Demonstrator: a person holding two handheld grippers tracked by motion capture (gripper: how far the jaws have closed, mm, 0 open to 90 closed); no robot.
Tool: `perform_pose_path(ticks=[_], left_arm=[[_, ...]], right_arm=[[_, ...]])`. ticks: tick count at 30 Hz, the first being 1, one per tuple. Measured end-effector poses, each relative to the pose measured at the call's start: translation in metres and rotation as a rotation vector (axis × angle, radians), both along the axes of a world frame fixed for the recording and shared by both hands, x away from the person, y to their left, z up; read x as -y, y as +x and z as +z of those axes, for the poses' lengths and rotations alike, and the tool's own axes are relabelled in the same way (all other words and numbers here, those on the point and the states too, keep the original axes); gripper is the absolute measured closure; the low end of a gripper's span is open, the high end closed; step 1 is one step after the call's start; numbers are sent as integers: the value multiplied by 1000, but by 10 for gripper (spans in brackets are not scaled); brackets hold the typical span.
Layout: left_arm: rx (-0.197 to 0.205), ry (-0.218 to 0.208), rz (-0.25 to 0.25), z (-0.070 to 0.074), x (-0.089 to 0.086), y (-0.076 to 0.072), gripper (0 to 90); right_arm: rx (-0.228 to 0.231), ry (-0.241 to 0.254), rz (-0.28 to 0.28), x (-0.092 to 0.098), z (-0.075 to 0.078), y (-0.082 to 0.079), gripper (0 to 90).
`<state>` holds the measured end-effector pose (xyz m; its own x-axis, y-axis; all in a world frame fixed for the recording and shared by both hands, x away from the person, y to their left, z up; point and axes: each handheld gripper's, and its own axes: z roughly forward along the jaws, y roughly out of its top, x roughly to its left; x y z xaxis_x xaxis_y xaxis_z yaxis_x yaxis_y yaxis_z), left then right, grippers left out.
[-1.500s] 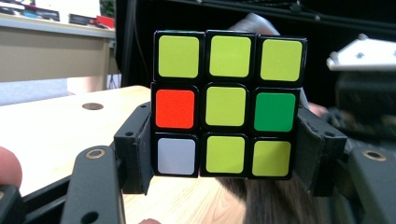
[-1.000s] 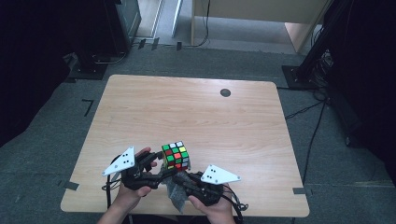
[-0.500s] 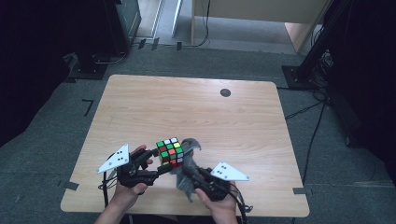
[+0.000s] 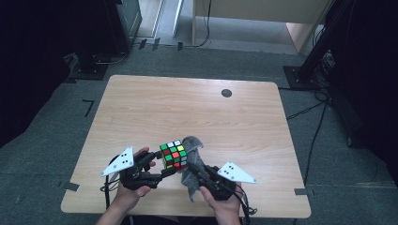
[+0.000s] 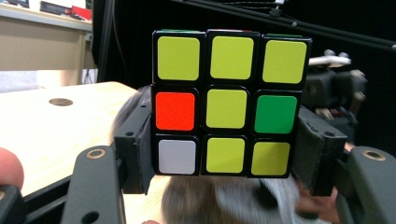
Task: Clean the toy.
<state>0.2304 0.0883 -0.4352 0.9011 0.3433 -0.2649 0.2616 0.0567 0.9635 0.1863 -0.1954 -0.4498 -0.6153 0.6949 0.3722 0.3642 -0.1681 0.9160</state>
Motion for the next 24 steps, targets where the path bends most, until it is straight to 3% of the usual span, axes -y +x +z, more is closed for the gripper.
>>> perform_pose_path(ticks=[3, 7, 9, 11, 18, 24], left_arm=[[-11, -15, 1, 0, -2, 2, 341], [-13, 1, -10, -1, 3, 0, 341], [3, 31, -12, -2, 6, -2, 341], [17, 56, -12, -2, 9, -3, 341], [9, 24, -13, -1, 6, -3, 341], [12, 37, 3, -1, 3, -1, 341]], right_arm=[[-14, 3, -3, 6, -2, 1, 759], [-37, -73, 104, -22, -10, -5, 757], [-14, -118, 161, -39, -11, -11, 753], [18, -140, 182, -47, -7, -16, 749], [14, -104, 100, -27, 1, -11, 748], [10, -65, 4, -4, 5, -4, 748]])
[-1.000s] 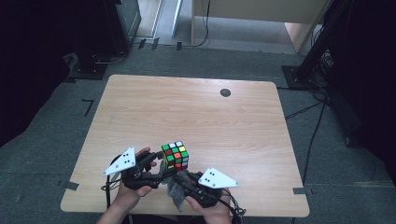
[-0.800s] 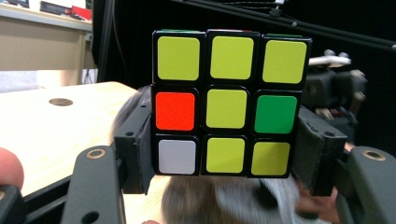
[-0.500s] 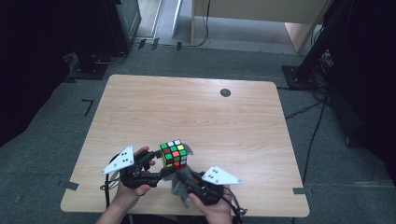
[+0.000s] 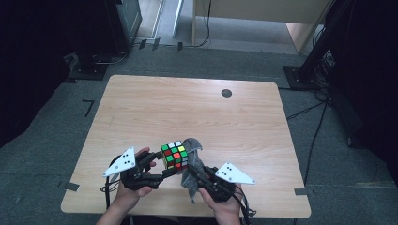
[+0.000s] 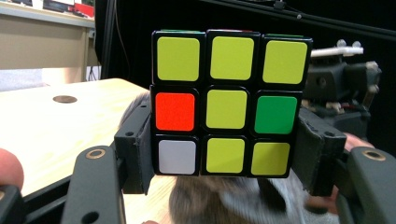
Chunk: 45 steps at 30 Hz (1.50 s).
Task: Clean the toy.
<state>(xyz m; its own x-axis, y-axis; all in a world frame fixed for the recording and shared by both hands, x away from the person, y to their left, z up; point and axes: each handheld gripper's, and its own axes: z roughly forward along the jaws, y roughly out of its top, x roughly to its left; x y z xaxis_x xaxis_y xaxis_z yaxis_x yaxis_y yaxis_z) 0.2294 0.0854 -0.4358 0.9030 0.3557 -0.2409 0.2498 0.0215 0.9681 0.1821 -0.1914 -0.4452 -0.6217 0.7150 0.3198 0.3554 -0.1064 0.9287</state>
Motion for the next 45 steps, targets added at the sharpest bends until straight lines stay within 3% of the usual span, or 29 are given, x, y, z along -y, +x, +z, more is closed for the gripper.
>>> perform_pose_path(ticks=[2, 4, 5, 8, 10, 14, 19, 23, 26, 31, 36, 39, 41, 45], left_arm=[[0, 12, 9, 0, -1, 1, 341], [1, 19, 17, -1, -2, 2, 341], [3, 24, 22, -2, -2, 2, 341], [11, 42, 36, -2, -2, 2, 341], [13, 47, 38, -3, -2, 3, 341], [19, 73, 46, -6, 0, 3, 340], [27, 102, 53, -10, 1, 3, 341], [25, 130, 75, -17, 2, 6, 341], [26, 162, 95, -22, 4, 7, 341], [68, 235, 99, -28, 18, 0, 340], [123, 308, 95, -32, 35, -9, 340], [171, 346, 96, -33, 42, -16, 340], [188, 358, 89, -33, 47, -20, 340], [249, 396, 98, -31, 55, -27, 340]], right_arm=[[8, 12, -39, 10, 3, 3, 746], [15, -20, -88, 19, 3, 6, 738], [4, -46, -113, 24, 2, 8, 731], [-87, -89, -185, 37, -7, 19, 718], [-110, -131, -244, 43, -14, 23, 706], [-145, -209, -276, 49, -22, 30, 600], [-179, -182, -311, 52, -20, 32, 411], [-138, -164, -330, 49, -5, 26, 341], [-121, -123, -314, 43, 6, 19, 332], [-120, -10, -142, 20, 21, 9, 289], [-190, 23, -38, -1, 22, 4, 182], [-235, 16, -22, -9, 18, 4, 164], [-253, 8, -45, -11, 14, 5, 176], [-280, 1, -67, -10, 9, 5, 299]])
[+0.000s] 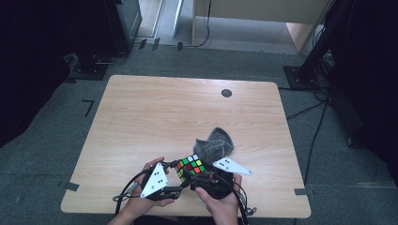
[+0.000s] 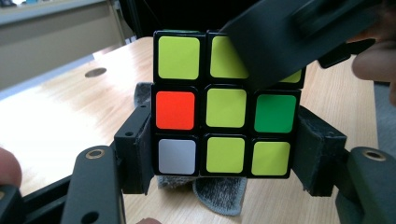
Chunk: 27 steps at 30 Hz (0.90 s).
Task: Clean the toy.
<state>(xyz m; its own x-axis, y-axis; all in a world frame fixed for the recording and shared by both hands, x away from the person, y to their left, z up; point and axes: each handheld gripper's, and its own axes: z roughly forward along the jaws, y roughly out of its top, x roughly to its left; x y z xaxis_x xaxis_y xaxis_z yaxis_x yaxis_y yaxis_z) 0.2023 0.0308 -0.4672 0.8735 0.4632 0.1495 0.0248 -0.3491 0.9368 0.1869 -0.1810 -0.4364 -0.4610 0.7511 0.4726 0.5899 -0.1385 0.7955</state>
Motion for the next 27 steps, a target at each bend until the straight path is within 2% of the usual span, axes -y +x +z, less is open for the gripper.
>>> perform_pose_path(ticks=[1, 5, 11, 13, 17, 21, 22, 24, 27], left_arm=[[9, 10, 4, 0, 1, -1, 340], [27, 33, 19, -1, 4, -3, 337], [74, 69, 50, -1, 11, -7, 284], [82, 75, 47, 0, 12, -8, 292], [82, 82, 45, 0, 12, -9, 308], [97, 67, 42, 3, 8, -9, 335], [91, 62, 44, 3, 7, -8, 337], [65, 45, 54, 4, 3, -5, 338], [1, -9, 87, 6, -7, 5, 338]], right_arm=[[5, 8, 5, 1, 0, -1, 338], [9, -16, -12, -1, -1, -3, 344], [35, -98, -30, -9, -1, -7, 345], [37, -122, -27, -12, -2, -8, 345], [34, -135, -26, -16, -3, -9, 345], [29, -106, 3, -13, -3, -6, 335], [31, -87, 12, -12, -2, -5, 329], [45, -36, 13, -7, 2, -5, 288], [110, 7, -38, 3, 9, -7, 277]])
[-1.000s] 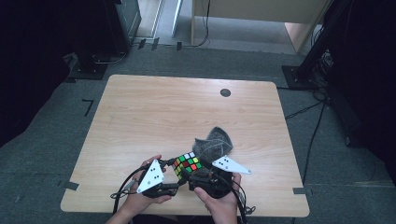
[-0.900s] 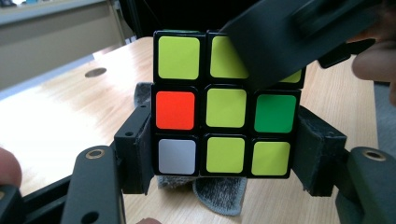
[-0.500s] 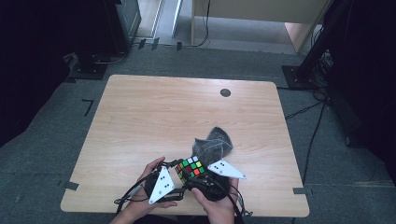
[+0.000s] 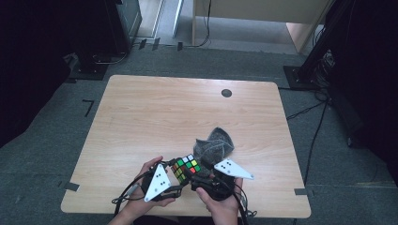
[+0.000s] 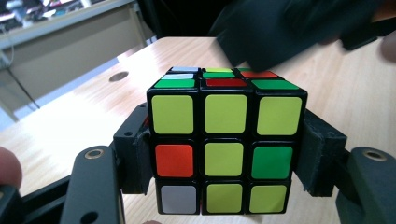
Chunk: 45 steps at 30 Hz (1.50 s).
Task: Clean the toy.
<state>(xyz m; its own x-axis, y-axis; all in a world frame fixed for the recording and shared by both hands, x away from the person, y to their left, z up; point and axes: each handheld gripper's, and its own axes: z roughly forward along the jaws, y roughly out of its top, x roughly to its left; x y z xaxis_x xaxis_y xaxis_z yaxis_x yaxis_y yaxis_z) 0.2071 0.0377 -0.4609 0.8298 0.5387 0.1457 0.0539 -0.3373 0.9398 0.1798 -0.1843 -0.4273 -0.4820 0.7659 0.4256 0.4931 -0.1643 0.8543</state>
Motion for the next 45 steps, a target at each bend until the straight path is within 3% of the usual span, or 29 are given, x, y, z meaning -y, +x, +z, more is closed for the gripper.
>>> perform_pose_path(ticks=[4, 7, 9, 12, 17, 24, 31, 36, 39, 42, 45], left_arm=[[-135, -147, 43, 5, -20, 16, 339], [-224, -263, 57, 8, -32, 25, 339], [-258, -314, 65, 9, -38, 28, 339], [-282, -354, 65, 12, -39, 28, 339], [-297, -369, 35, 13, -30, 23, 338], [-335, -428, -15, 12, -24, 19, 338], [-342, -399, -21, 9, -17, 17, 337], [-353, -373, -13, 7, -17, 19, 334], [-342, -370, -2, 9, -17, 18, 319], [-321, -406, 12, 14, -24, 19, 286], [-281, -423, 36, 21, -36, 22, 258]], right_arm=[[62, 8, -46, 7, -1, -3, 292], [73, -17, -27, 0, -12, -3, 297], [79, -54, 4, -9, -19, -2, 294], [87, -104, 44, -23, -27, -3, 270], [105, -118, 53, -35, -29, -5, 232], [125, -118, 36, -36, -30, -6, 247], [159, -150, 32, -37, -31, -8, 326], [144, -187, 23, -38, -32, -7, 340], [135, -184, 42, -36, -33, -5, 342], [134, -212, 61, -32, -32, -4, 343], [97, -200, 56, -21, -32, 1, 345]])
